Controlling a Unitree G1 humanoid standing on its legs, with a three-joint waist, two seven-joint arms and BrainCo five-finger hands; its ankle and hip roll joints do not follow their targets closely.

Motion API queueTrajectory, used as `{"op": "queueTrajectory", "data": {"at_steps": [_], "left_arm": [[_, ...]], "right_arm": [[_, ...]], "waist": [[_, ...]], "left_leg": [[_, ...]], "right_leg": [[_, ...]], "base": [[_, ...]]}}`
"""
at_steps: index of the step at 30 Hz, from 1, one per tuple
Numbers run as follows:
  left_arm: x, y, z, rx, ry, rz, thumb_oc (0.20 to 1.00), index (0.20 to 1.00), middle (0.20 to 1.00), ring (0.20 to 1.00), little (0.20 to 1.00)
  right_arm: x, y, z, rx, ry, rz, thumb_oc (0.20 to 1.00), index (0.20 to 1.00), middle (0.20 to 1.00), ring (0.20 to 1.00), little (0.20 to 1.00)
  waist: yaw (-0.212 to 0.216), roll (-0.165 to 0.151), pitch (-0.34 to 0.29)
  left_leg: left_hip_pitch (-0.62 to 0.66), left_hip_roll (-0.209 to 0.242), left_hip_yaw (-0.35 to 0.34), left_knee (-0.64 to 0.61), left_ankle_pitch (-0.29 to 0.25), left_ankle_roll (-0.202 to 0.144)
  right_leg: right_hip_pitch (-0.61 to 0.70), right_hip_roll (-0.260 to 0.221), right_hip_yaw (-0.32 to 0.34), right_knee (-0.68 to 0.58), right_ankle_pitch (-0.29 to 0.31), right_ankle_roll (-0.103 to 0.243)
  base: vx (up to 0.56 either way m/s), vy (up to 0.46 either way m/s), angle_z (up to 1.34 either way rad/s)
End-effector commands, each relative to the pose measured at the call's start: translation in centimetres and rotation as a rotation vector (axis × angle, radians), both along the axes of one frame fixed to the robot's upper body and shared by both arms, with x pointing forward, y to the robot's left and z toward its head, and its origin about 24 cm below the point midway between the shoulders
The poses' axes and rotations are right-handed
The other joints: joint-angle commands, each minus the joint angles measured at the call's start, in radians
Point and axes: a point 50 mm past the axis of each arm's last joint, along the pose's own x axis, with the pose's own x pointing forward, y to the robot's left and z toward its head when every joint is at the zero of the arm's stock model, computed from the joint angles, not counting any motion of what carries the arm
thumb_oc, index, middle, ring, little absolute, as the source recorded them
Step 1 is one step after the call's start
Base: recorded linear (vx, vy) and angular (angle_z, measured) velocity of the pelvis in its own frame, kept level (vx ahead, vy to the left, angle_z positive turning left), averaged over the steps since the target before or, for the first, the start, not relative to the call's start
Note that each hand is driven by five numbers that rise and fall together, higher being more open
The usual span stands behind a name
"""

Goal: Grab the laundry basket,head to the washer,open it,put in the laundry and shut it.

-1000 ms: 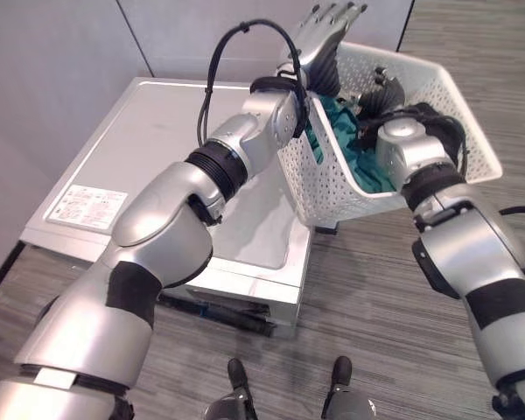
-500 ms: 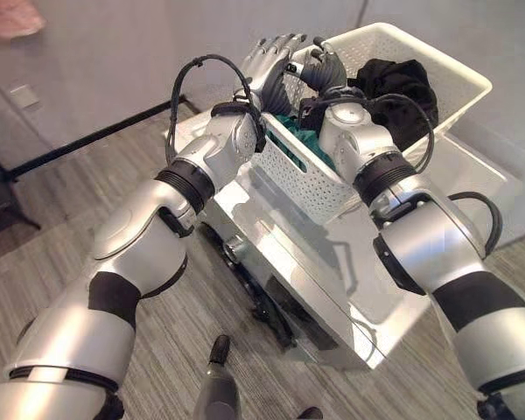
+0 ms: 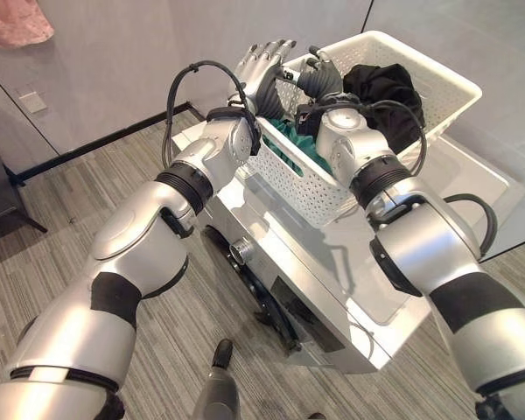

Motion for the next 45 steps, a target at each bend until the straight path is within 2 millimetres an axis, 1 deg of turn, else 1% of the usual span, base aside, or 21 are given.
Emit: {"op": "queueTrajectory", "data": {"at_steps": [1,4,8,9,11,13,17,18,23,24,28,29,32,33,34,37,38,40,41,43,45], "left_arm": [[-0.1,0.1,4.8,-0.108,-0.087,0.059,1.000,1.000,1.000,1.000,1.000],[-0.1,0.0,4.9,-0.239,-0.064,0.057,1.000,1.000,1.000,1.000,1.000],[-0.4,0.1,5.9,-0.279,-0.098,0.042,1.000,1.000,1.000,1.000,1.000],[-0.6,0.1,6.4,-0.308,-0.122,0.027,1.000,1.000,1.000,1.000,1.000],[-0.6,0.2,6.5,-0.320,-0.131,0.025,1.000,1.000,1.000,1.000,1.000],[-0.9,0.4,7.3,-0.363,-0.168,0.011,1.000,1.000,1.000,1.000,1.000],[-1.4,0.7,8.5,-0.427,-0.225,-0.019,1.000,1.000,1.000,1.000,1.000],[-1.4,0.7,8.5,-0.427,-0.224,-0.019,1.000,1.000,1.000,1.000,1.000],[-1.6,2.6,9.7,-0.460,-0.281,0.017,1.000,1.000,1.000,1.000,1.000],[-1.6,2.6,9.7,-0.460,-0.281,0.017,1.000,1.000,1.000,1.000,1.000],[-1.6,4.8,10.5,-0.473,-0.310,0.053,1.000,1.000,1.000,1.000,1.000],[-1.7,5.6,10.7,-0.491,-0.317,0.063,1.000,1.000,1.000,1.000,1.000],[-2.2,9.5,11.4,-0.575,-0.358,0.097,1.000,1.000,1.000,1.000,1.000],[-2.1,9.5,11.4,-0.575,-0.358,0.097,1.000,1.000,1.000,1.000,1.000],[-3.1,12.4,11.9,-0.565,-0.426,0.125,1.000,1.000,1.000,1.000,1.000],[-5.4,17.8,11.9,-0.538,-0.530,0.196,1.000,1.000,1.000,1.000,1.000],[-7.1,21.6,11.5,-0.520,-0.589,0.286,1.000,1.000,1.000,1.000,1.000],[-8.9,24.8,11.2,-0.504,-0.642,0.369,1.000,1.000,1.000,1.000,1.000],[-11.0,28.0,10.5,-0.494,-0.682,0.453,1.000,1.000,1.000,1.000,1.000],[-13.1,30.7,9.2,-0.472,-0.690,0.537,1.000,1.000,1.000,1.000,1.000],[-15.1,33.0,7.3,-0.447,-0.668,0.610,1.000,1.000,1.000,1.000,1.000]], "right_arm": [[-0.4,1.9,1.1,0.004,-0.064,0.033,1.000,1.000,1.000,1.000,1.000],[-0.5,2.0,1.8,0.003,-0.085,0.037,1.000,1.000,1.000,1.000,1.000],[-0.7,1.9,2.9,0.008,-0.128,0.046,1.000,1.000,1.000,1.000,1.000],[-0.8,1.5,3.6,0.029,-0.157,0.039,1.000,1.000,1.000,1.000,1.000],[-0.8,1.4,4.0,0.042,-0.171,0.037,1.000,1.000,1.000,1.000,1.000],[-1.0,0.8,5.0,0.073,-0.216,0.023,1.000,1.000,1.000,1.000,1.000],[-1.2,0.0,6.2,0.115,-0.267,0.008,1.000,1.000,1.000,1.000,1.000],[-1.2,0.0,6.2,0.115,-0.266,0.008,1.000,1.000,1.000,1.000,1.000],[-1.1,-1.4,7.0,0.128,-0.293,-0.027,1.000,1.000,1.000,1.000,1.000],[-1.1,-1.4,7.0,0.128,-0.293,-0.027,1.000,1.000,1.000,1.000,1.000],[-1.1,-3.4,7.5,0.142,-0.309,-0.069,1.000,1.000,1.000,1.000,1.000],[-1.1,-4.0,7.6,0.136,-0.315,-0.084,1.000,1.000,1.000,1.000,1.000],[-1.4,-6.1,8.4,0.103,-0.370,-0.121,1.000,1.000,1.000,1.000,1.000],[-1.4,-6.1,8.3,0.102,-0.369,-0.120,1.000,1.000,1.000,1.000,1.000],[-1.9,-7.8,8.9,0.066,-0.418,-0.142,1.000,1.000,1.000,1.000,1.000],[-3.2,-11.3,9.6,0.022,-0.509,-0.184,1.000,1.000,1.000,1.000,1.000],[-4.1,-13.4,9.7,0.013,-0.557,-0.213,1.000,1.000,1.000,1.000,1.000],[-5.0,-15.3,9.7,0.018,-0.599,-0.238,1.000,1.000,1.000,1.000,1.000],[-6.3,-17.7,9.3,0.019,-0.638,-0.280,1.000,1.000,1.000,1.000,1.000],[-7.8,-20.4,8.5,0.020,-0.668,-0.336,1.000,1.000,1.000,1.000,1.000],[-9.6,-23.2,6.8,-0.004,-0.672,-0.401,1.000,1.000,1.000,1.000,1.000]], "waist": [[-0.001,-0.015,0.130],[-0.018,-0.022,0.102],[-0.028,-0.025,0.075],[-0.035,-0.026,0.061],[-0.039,-0.027,0.054],[-0.046,-0.028,0.034],[-0.052,-0.028,0.008],[-0.052,-0.027,0.008],[-0.061,-0.025,-0.026],[-0.061,-0.025,-0.026],[-0.062,-0.024,-0.045],[-0.063,-0.024,-0.048],[-0.071,-0.021,-0.057],[-0.071,-0.020,-0.057],[-0.075,-0.019,-0.062],[-0.082,-0.019,-0.068],[-0.089,-0.017,-0.070],[-0.097,-0.016,-0.076],[-0.107,-0.014,-0.080],[-0.110,-0.013,-0.080],[-0.113,-0.009,-0.082]], "left_leg": [[0.099,0.110,0.051,-0.015,-0.133,-0.036],[0.130,0.109,0.062,-0.028,-0.137,-0.038],[0.172,0.107,0.073,-0.050,-0.138,-0.038],[0.190,0.105,0.079,-0.065,-0.137,-0.040],[0.199,0.104,0.081,-0.072,-0.136,-0.040],[0.221,0.101,0.087,-0.087,-0.135,-0.041],[0.244,0.100,0.094,-0.097,-0.137,-0.041],[0.245,0.100,0.094,-0.097,-0.137,-0.041],[0.276,0.100,0.106,-0.100,-0.143,-0.044],[0.276,0.100,0.106,-0.100,-0.143,-0.044],[0.293,0.101,0.111,-0.102,-0.144,-0.047],[0.295,0.102,0.112,-0.102,-0.144,-0.048],[0.307,0.103,0.120,-0.103,-0.145,-0.049],[0.307,0.103,0.120,-0.103,-0.145,-0.049],[0.318,0.103,0.129,-0.104,-0.148,-0.049],[0.333,0.105,0.145,-0.104,-0.154,-0.050],[0.334,0.100,0.161,-0.105,-0.142,-0.044],[0.338,0.099,0.170,-0.105,-0.144,-0.045],[0.344,0.099,0.179,-0.105,-0.148,-0.046],[0.347,0.099,0.184,-0.105,-0.150,-0.046],[0.352,0.098,0.188,-0.105,-0.155,-0.045]], "right_leg": [[0.042,-0.097,0.003,-0.036,0.034,0.049],[0.063,-0.091,0.007,-0.057,0.041,0.052],[0.092,-0.091,0.006,-0.071,0.051,0.058],[0.106,-0.089,0.002,-0.079,0.056,0.062],[0.112,-0.088,0.001,-0.082,0.058,0.064],[0.131,-0.085,0.002,-0.094,0.066,0.069],[0.145,-0.082,0.005,-0.102,0.068,0.071],[0.145,-0.082,0.005,-0.102,0.068,0.072],[0.167,-0.076,0.015,-0.109,0.068,0.074],[0.167,-0.076,0.015,-0.109,0.068,0.074],[0.184,-0.069,0.017,-0.118,0.062,0.071],[0.186,-0.068,0.017,-0.119,0.061,0.071],[0.193,-0.066,0.023,-0.125,0.062,0.070],[0.193,-0.066,0.023,-0.125,0.062,0.070],[0.198,-0.063,0.027,-0.130,0.061,0.069],[0.202,-0.061,0.038,-0.143,0.060,0.068],[0.196,-0.065,0.035,-0.151,0.074,0.058],[0.196,-0.065,0.043,-0.158,0.077,0.058],[0.196,-0.065,0.048,-0.161,0.078,0.059],[0.198,-0.065,0.052,-0.166,0.080,0.059],[0.198,-0.067,0.056,-0.172,0.082,0.060]], "base": [[0.01,-0.014,-0.05],[0.01,-0.002,-0.01],[0.05,0.007,-0.10],[0.05,0.008,-0.07],[0.04,0.005,0.01],[0.04,0.008,0.01],[0.01,0.005,-0.03],[0.05,0.020,-0.04],[0.02,0.008,-0.06],[0.03,0.008,-0.08],[0.01,-0.001,0.00],[0.00,0.000,0.00],[0.01,0.001,-0.03],[0.03,0.010,-0.14],[0.03,0.012,-0.19],[0.01,0.017,-0.28],[-0.04,0.037,-0.19],[-0.01,0.035,-0.15],[0.01,0.027,-0.20],[0.00,0.019,-0.14],[0.00,0.016,-0.14]]}}
